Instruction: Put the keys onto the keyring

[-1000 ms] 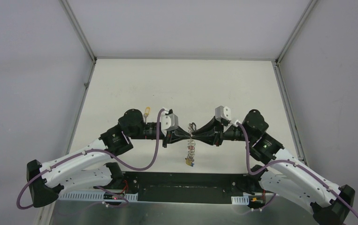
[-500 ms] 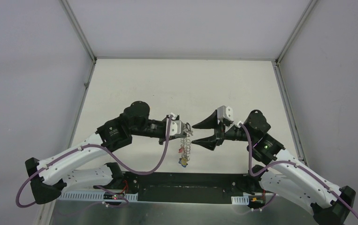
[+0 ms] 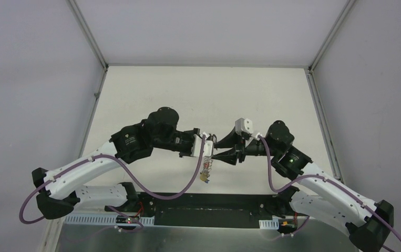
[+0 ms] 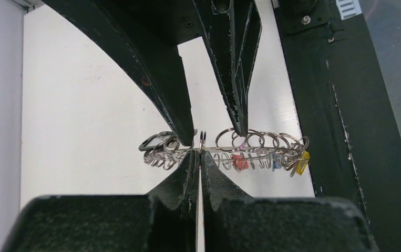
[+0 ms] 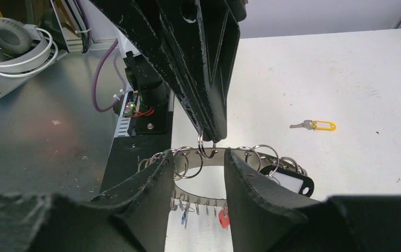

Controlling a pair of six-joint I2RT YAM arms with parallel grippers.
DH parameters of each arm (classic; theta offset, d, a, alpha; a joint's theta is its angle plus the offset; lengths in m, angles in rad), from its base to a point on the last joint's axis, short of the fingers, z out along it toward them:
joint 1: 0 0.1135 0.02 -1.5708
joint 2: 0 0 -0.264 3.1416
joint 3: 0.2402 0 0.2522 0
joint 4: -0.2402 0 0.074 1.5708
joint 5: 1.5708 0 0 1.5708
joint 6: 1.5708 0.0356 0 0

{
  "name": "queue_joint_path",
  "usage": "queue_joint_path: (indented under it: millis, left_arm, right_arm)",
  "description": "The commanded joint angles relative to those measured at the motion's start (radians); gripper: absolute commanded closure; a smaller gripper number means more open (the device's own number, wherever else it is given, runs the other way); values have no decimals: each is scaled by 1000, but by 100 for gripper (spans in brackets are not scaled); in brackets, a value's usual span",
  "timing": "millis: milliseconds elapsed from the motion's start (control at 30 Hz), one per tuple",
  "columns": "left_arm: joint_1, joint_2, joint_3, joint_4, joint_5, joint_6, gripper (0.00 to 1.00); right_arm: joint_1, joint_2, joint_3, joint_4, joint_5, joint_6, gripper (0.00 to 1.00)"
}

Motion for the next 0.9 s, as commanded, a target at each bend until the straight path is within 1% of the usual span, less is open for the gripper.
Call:
queue_joint_path:
  millis: [0,67,167,333,467,533,700,867]
  left_arm:
    - [-27,29,92,-62,-78,27,100]
    - [-33,38,107,-75,-88,21,100]
    - [-43,47,121,-82,-88,16,100]
    - [-54,58,126,-85,-89,11,100]
    - [-60,61,124,-85,-88,4,100]
    - [-63,62,126,-84,-88,-1,100]
    - [-66,61,119,-84,-88,-7,100]
    - [-66,54,107,-83,-90,-40,100]
  right_arm:
    - [6,1,22,50,-4,-36,60]
    - [7,3,20,50,0,-43,62]
    - [7,8,19,51,8,-47,62]
    - [9,30,29,55,1,-57,71]
    - [10,44,29,54,-5,-60,73]
    - [10,48,29,54,-4,-60,78]
    - [11,49,31,53,4,-61,99]
    - [11,42,29,47,16,-59,100]
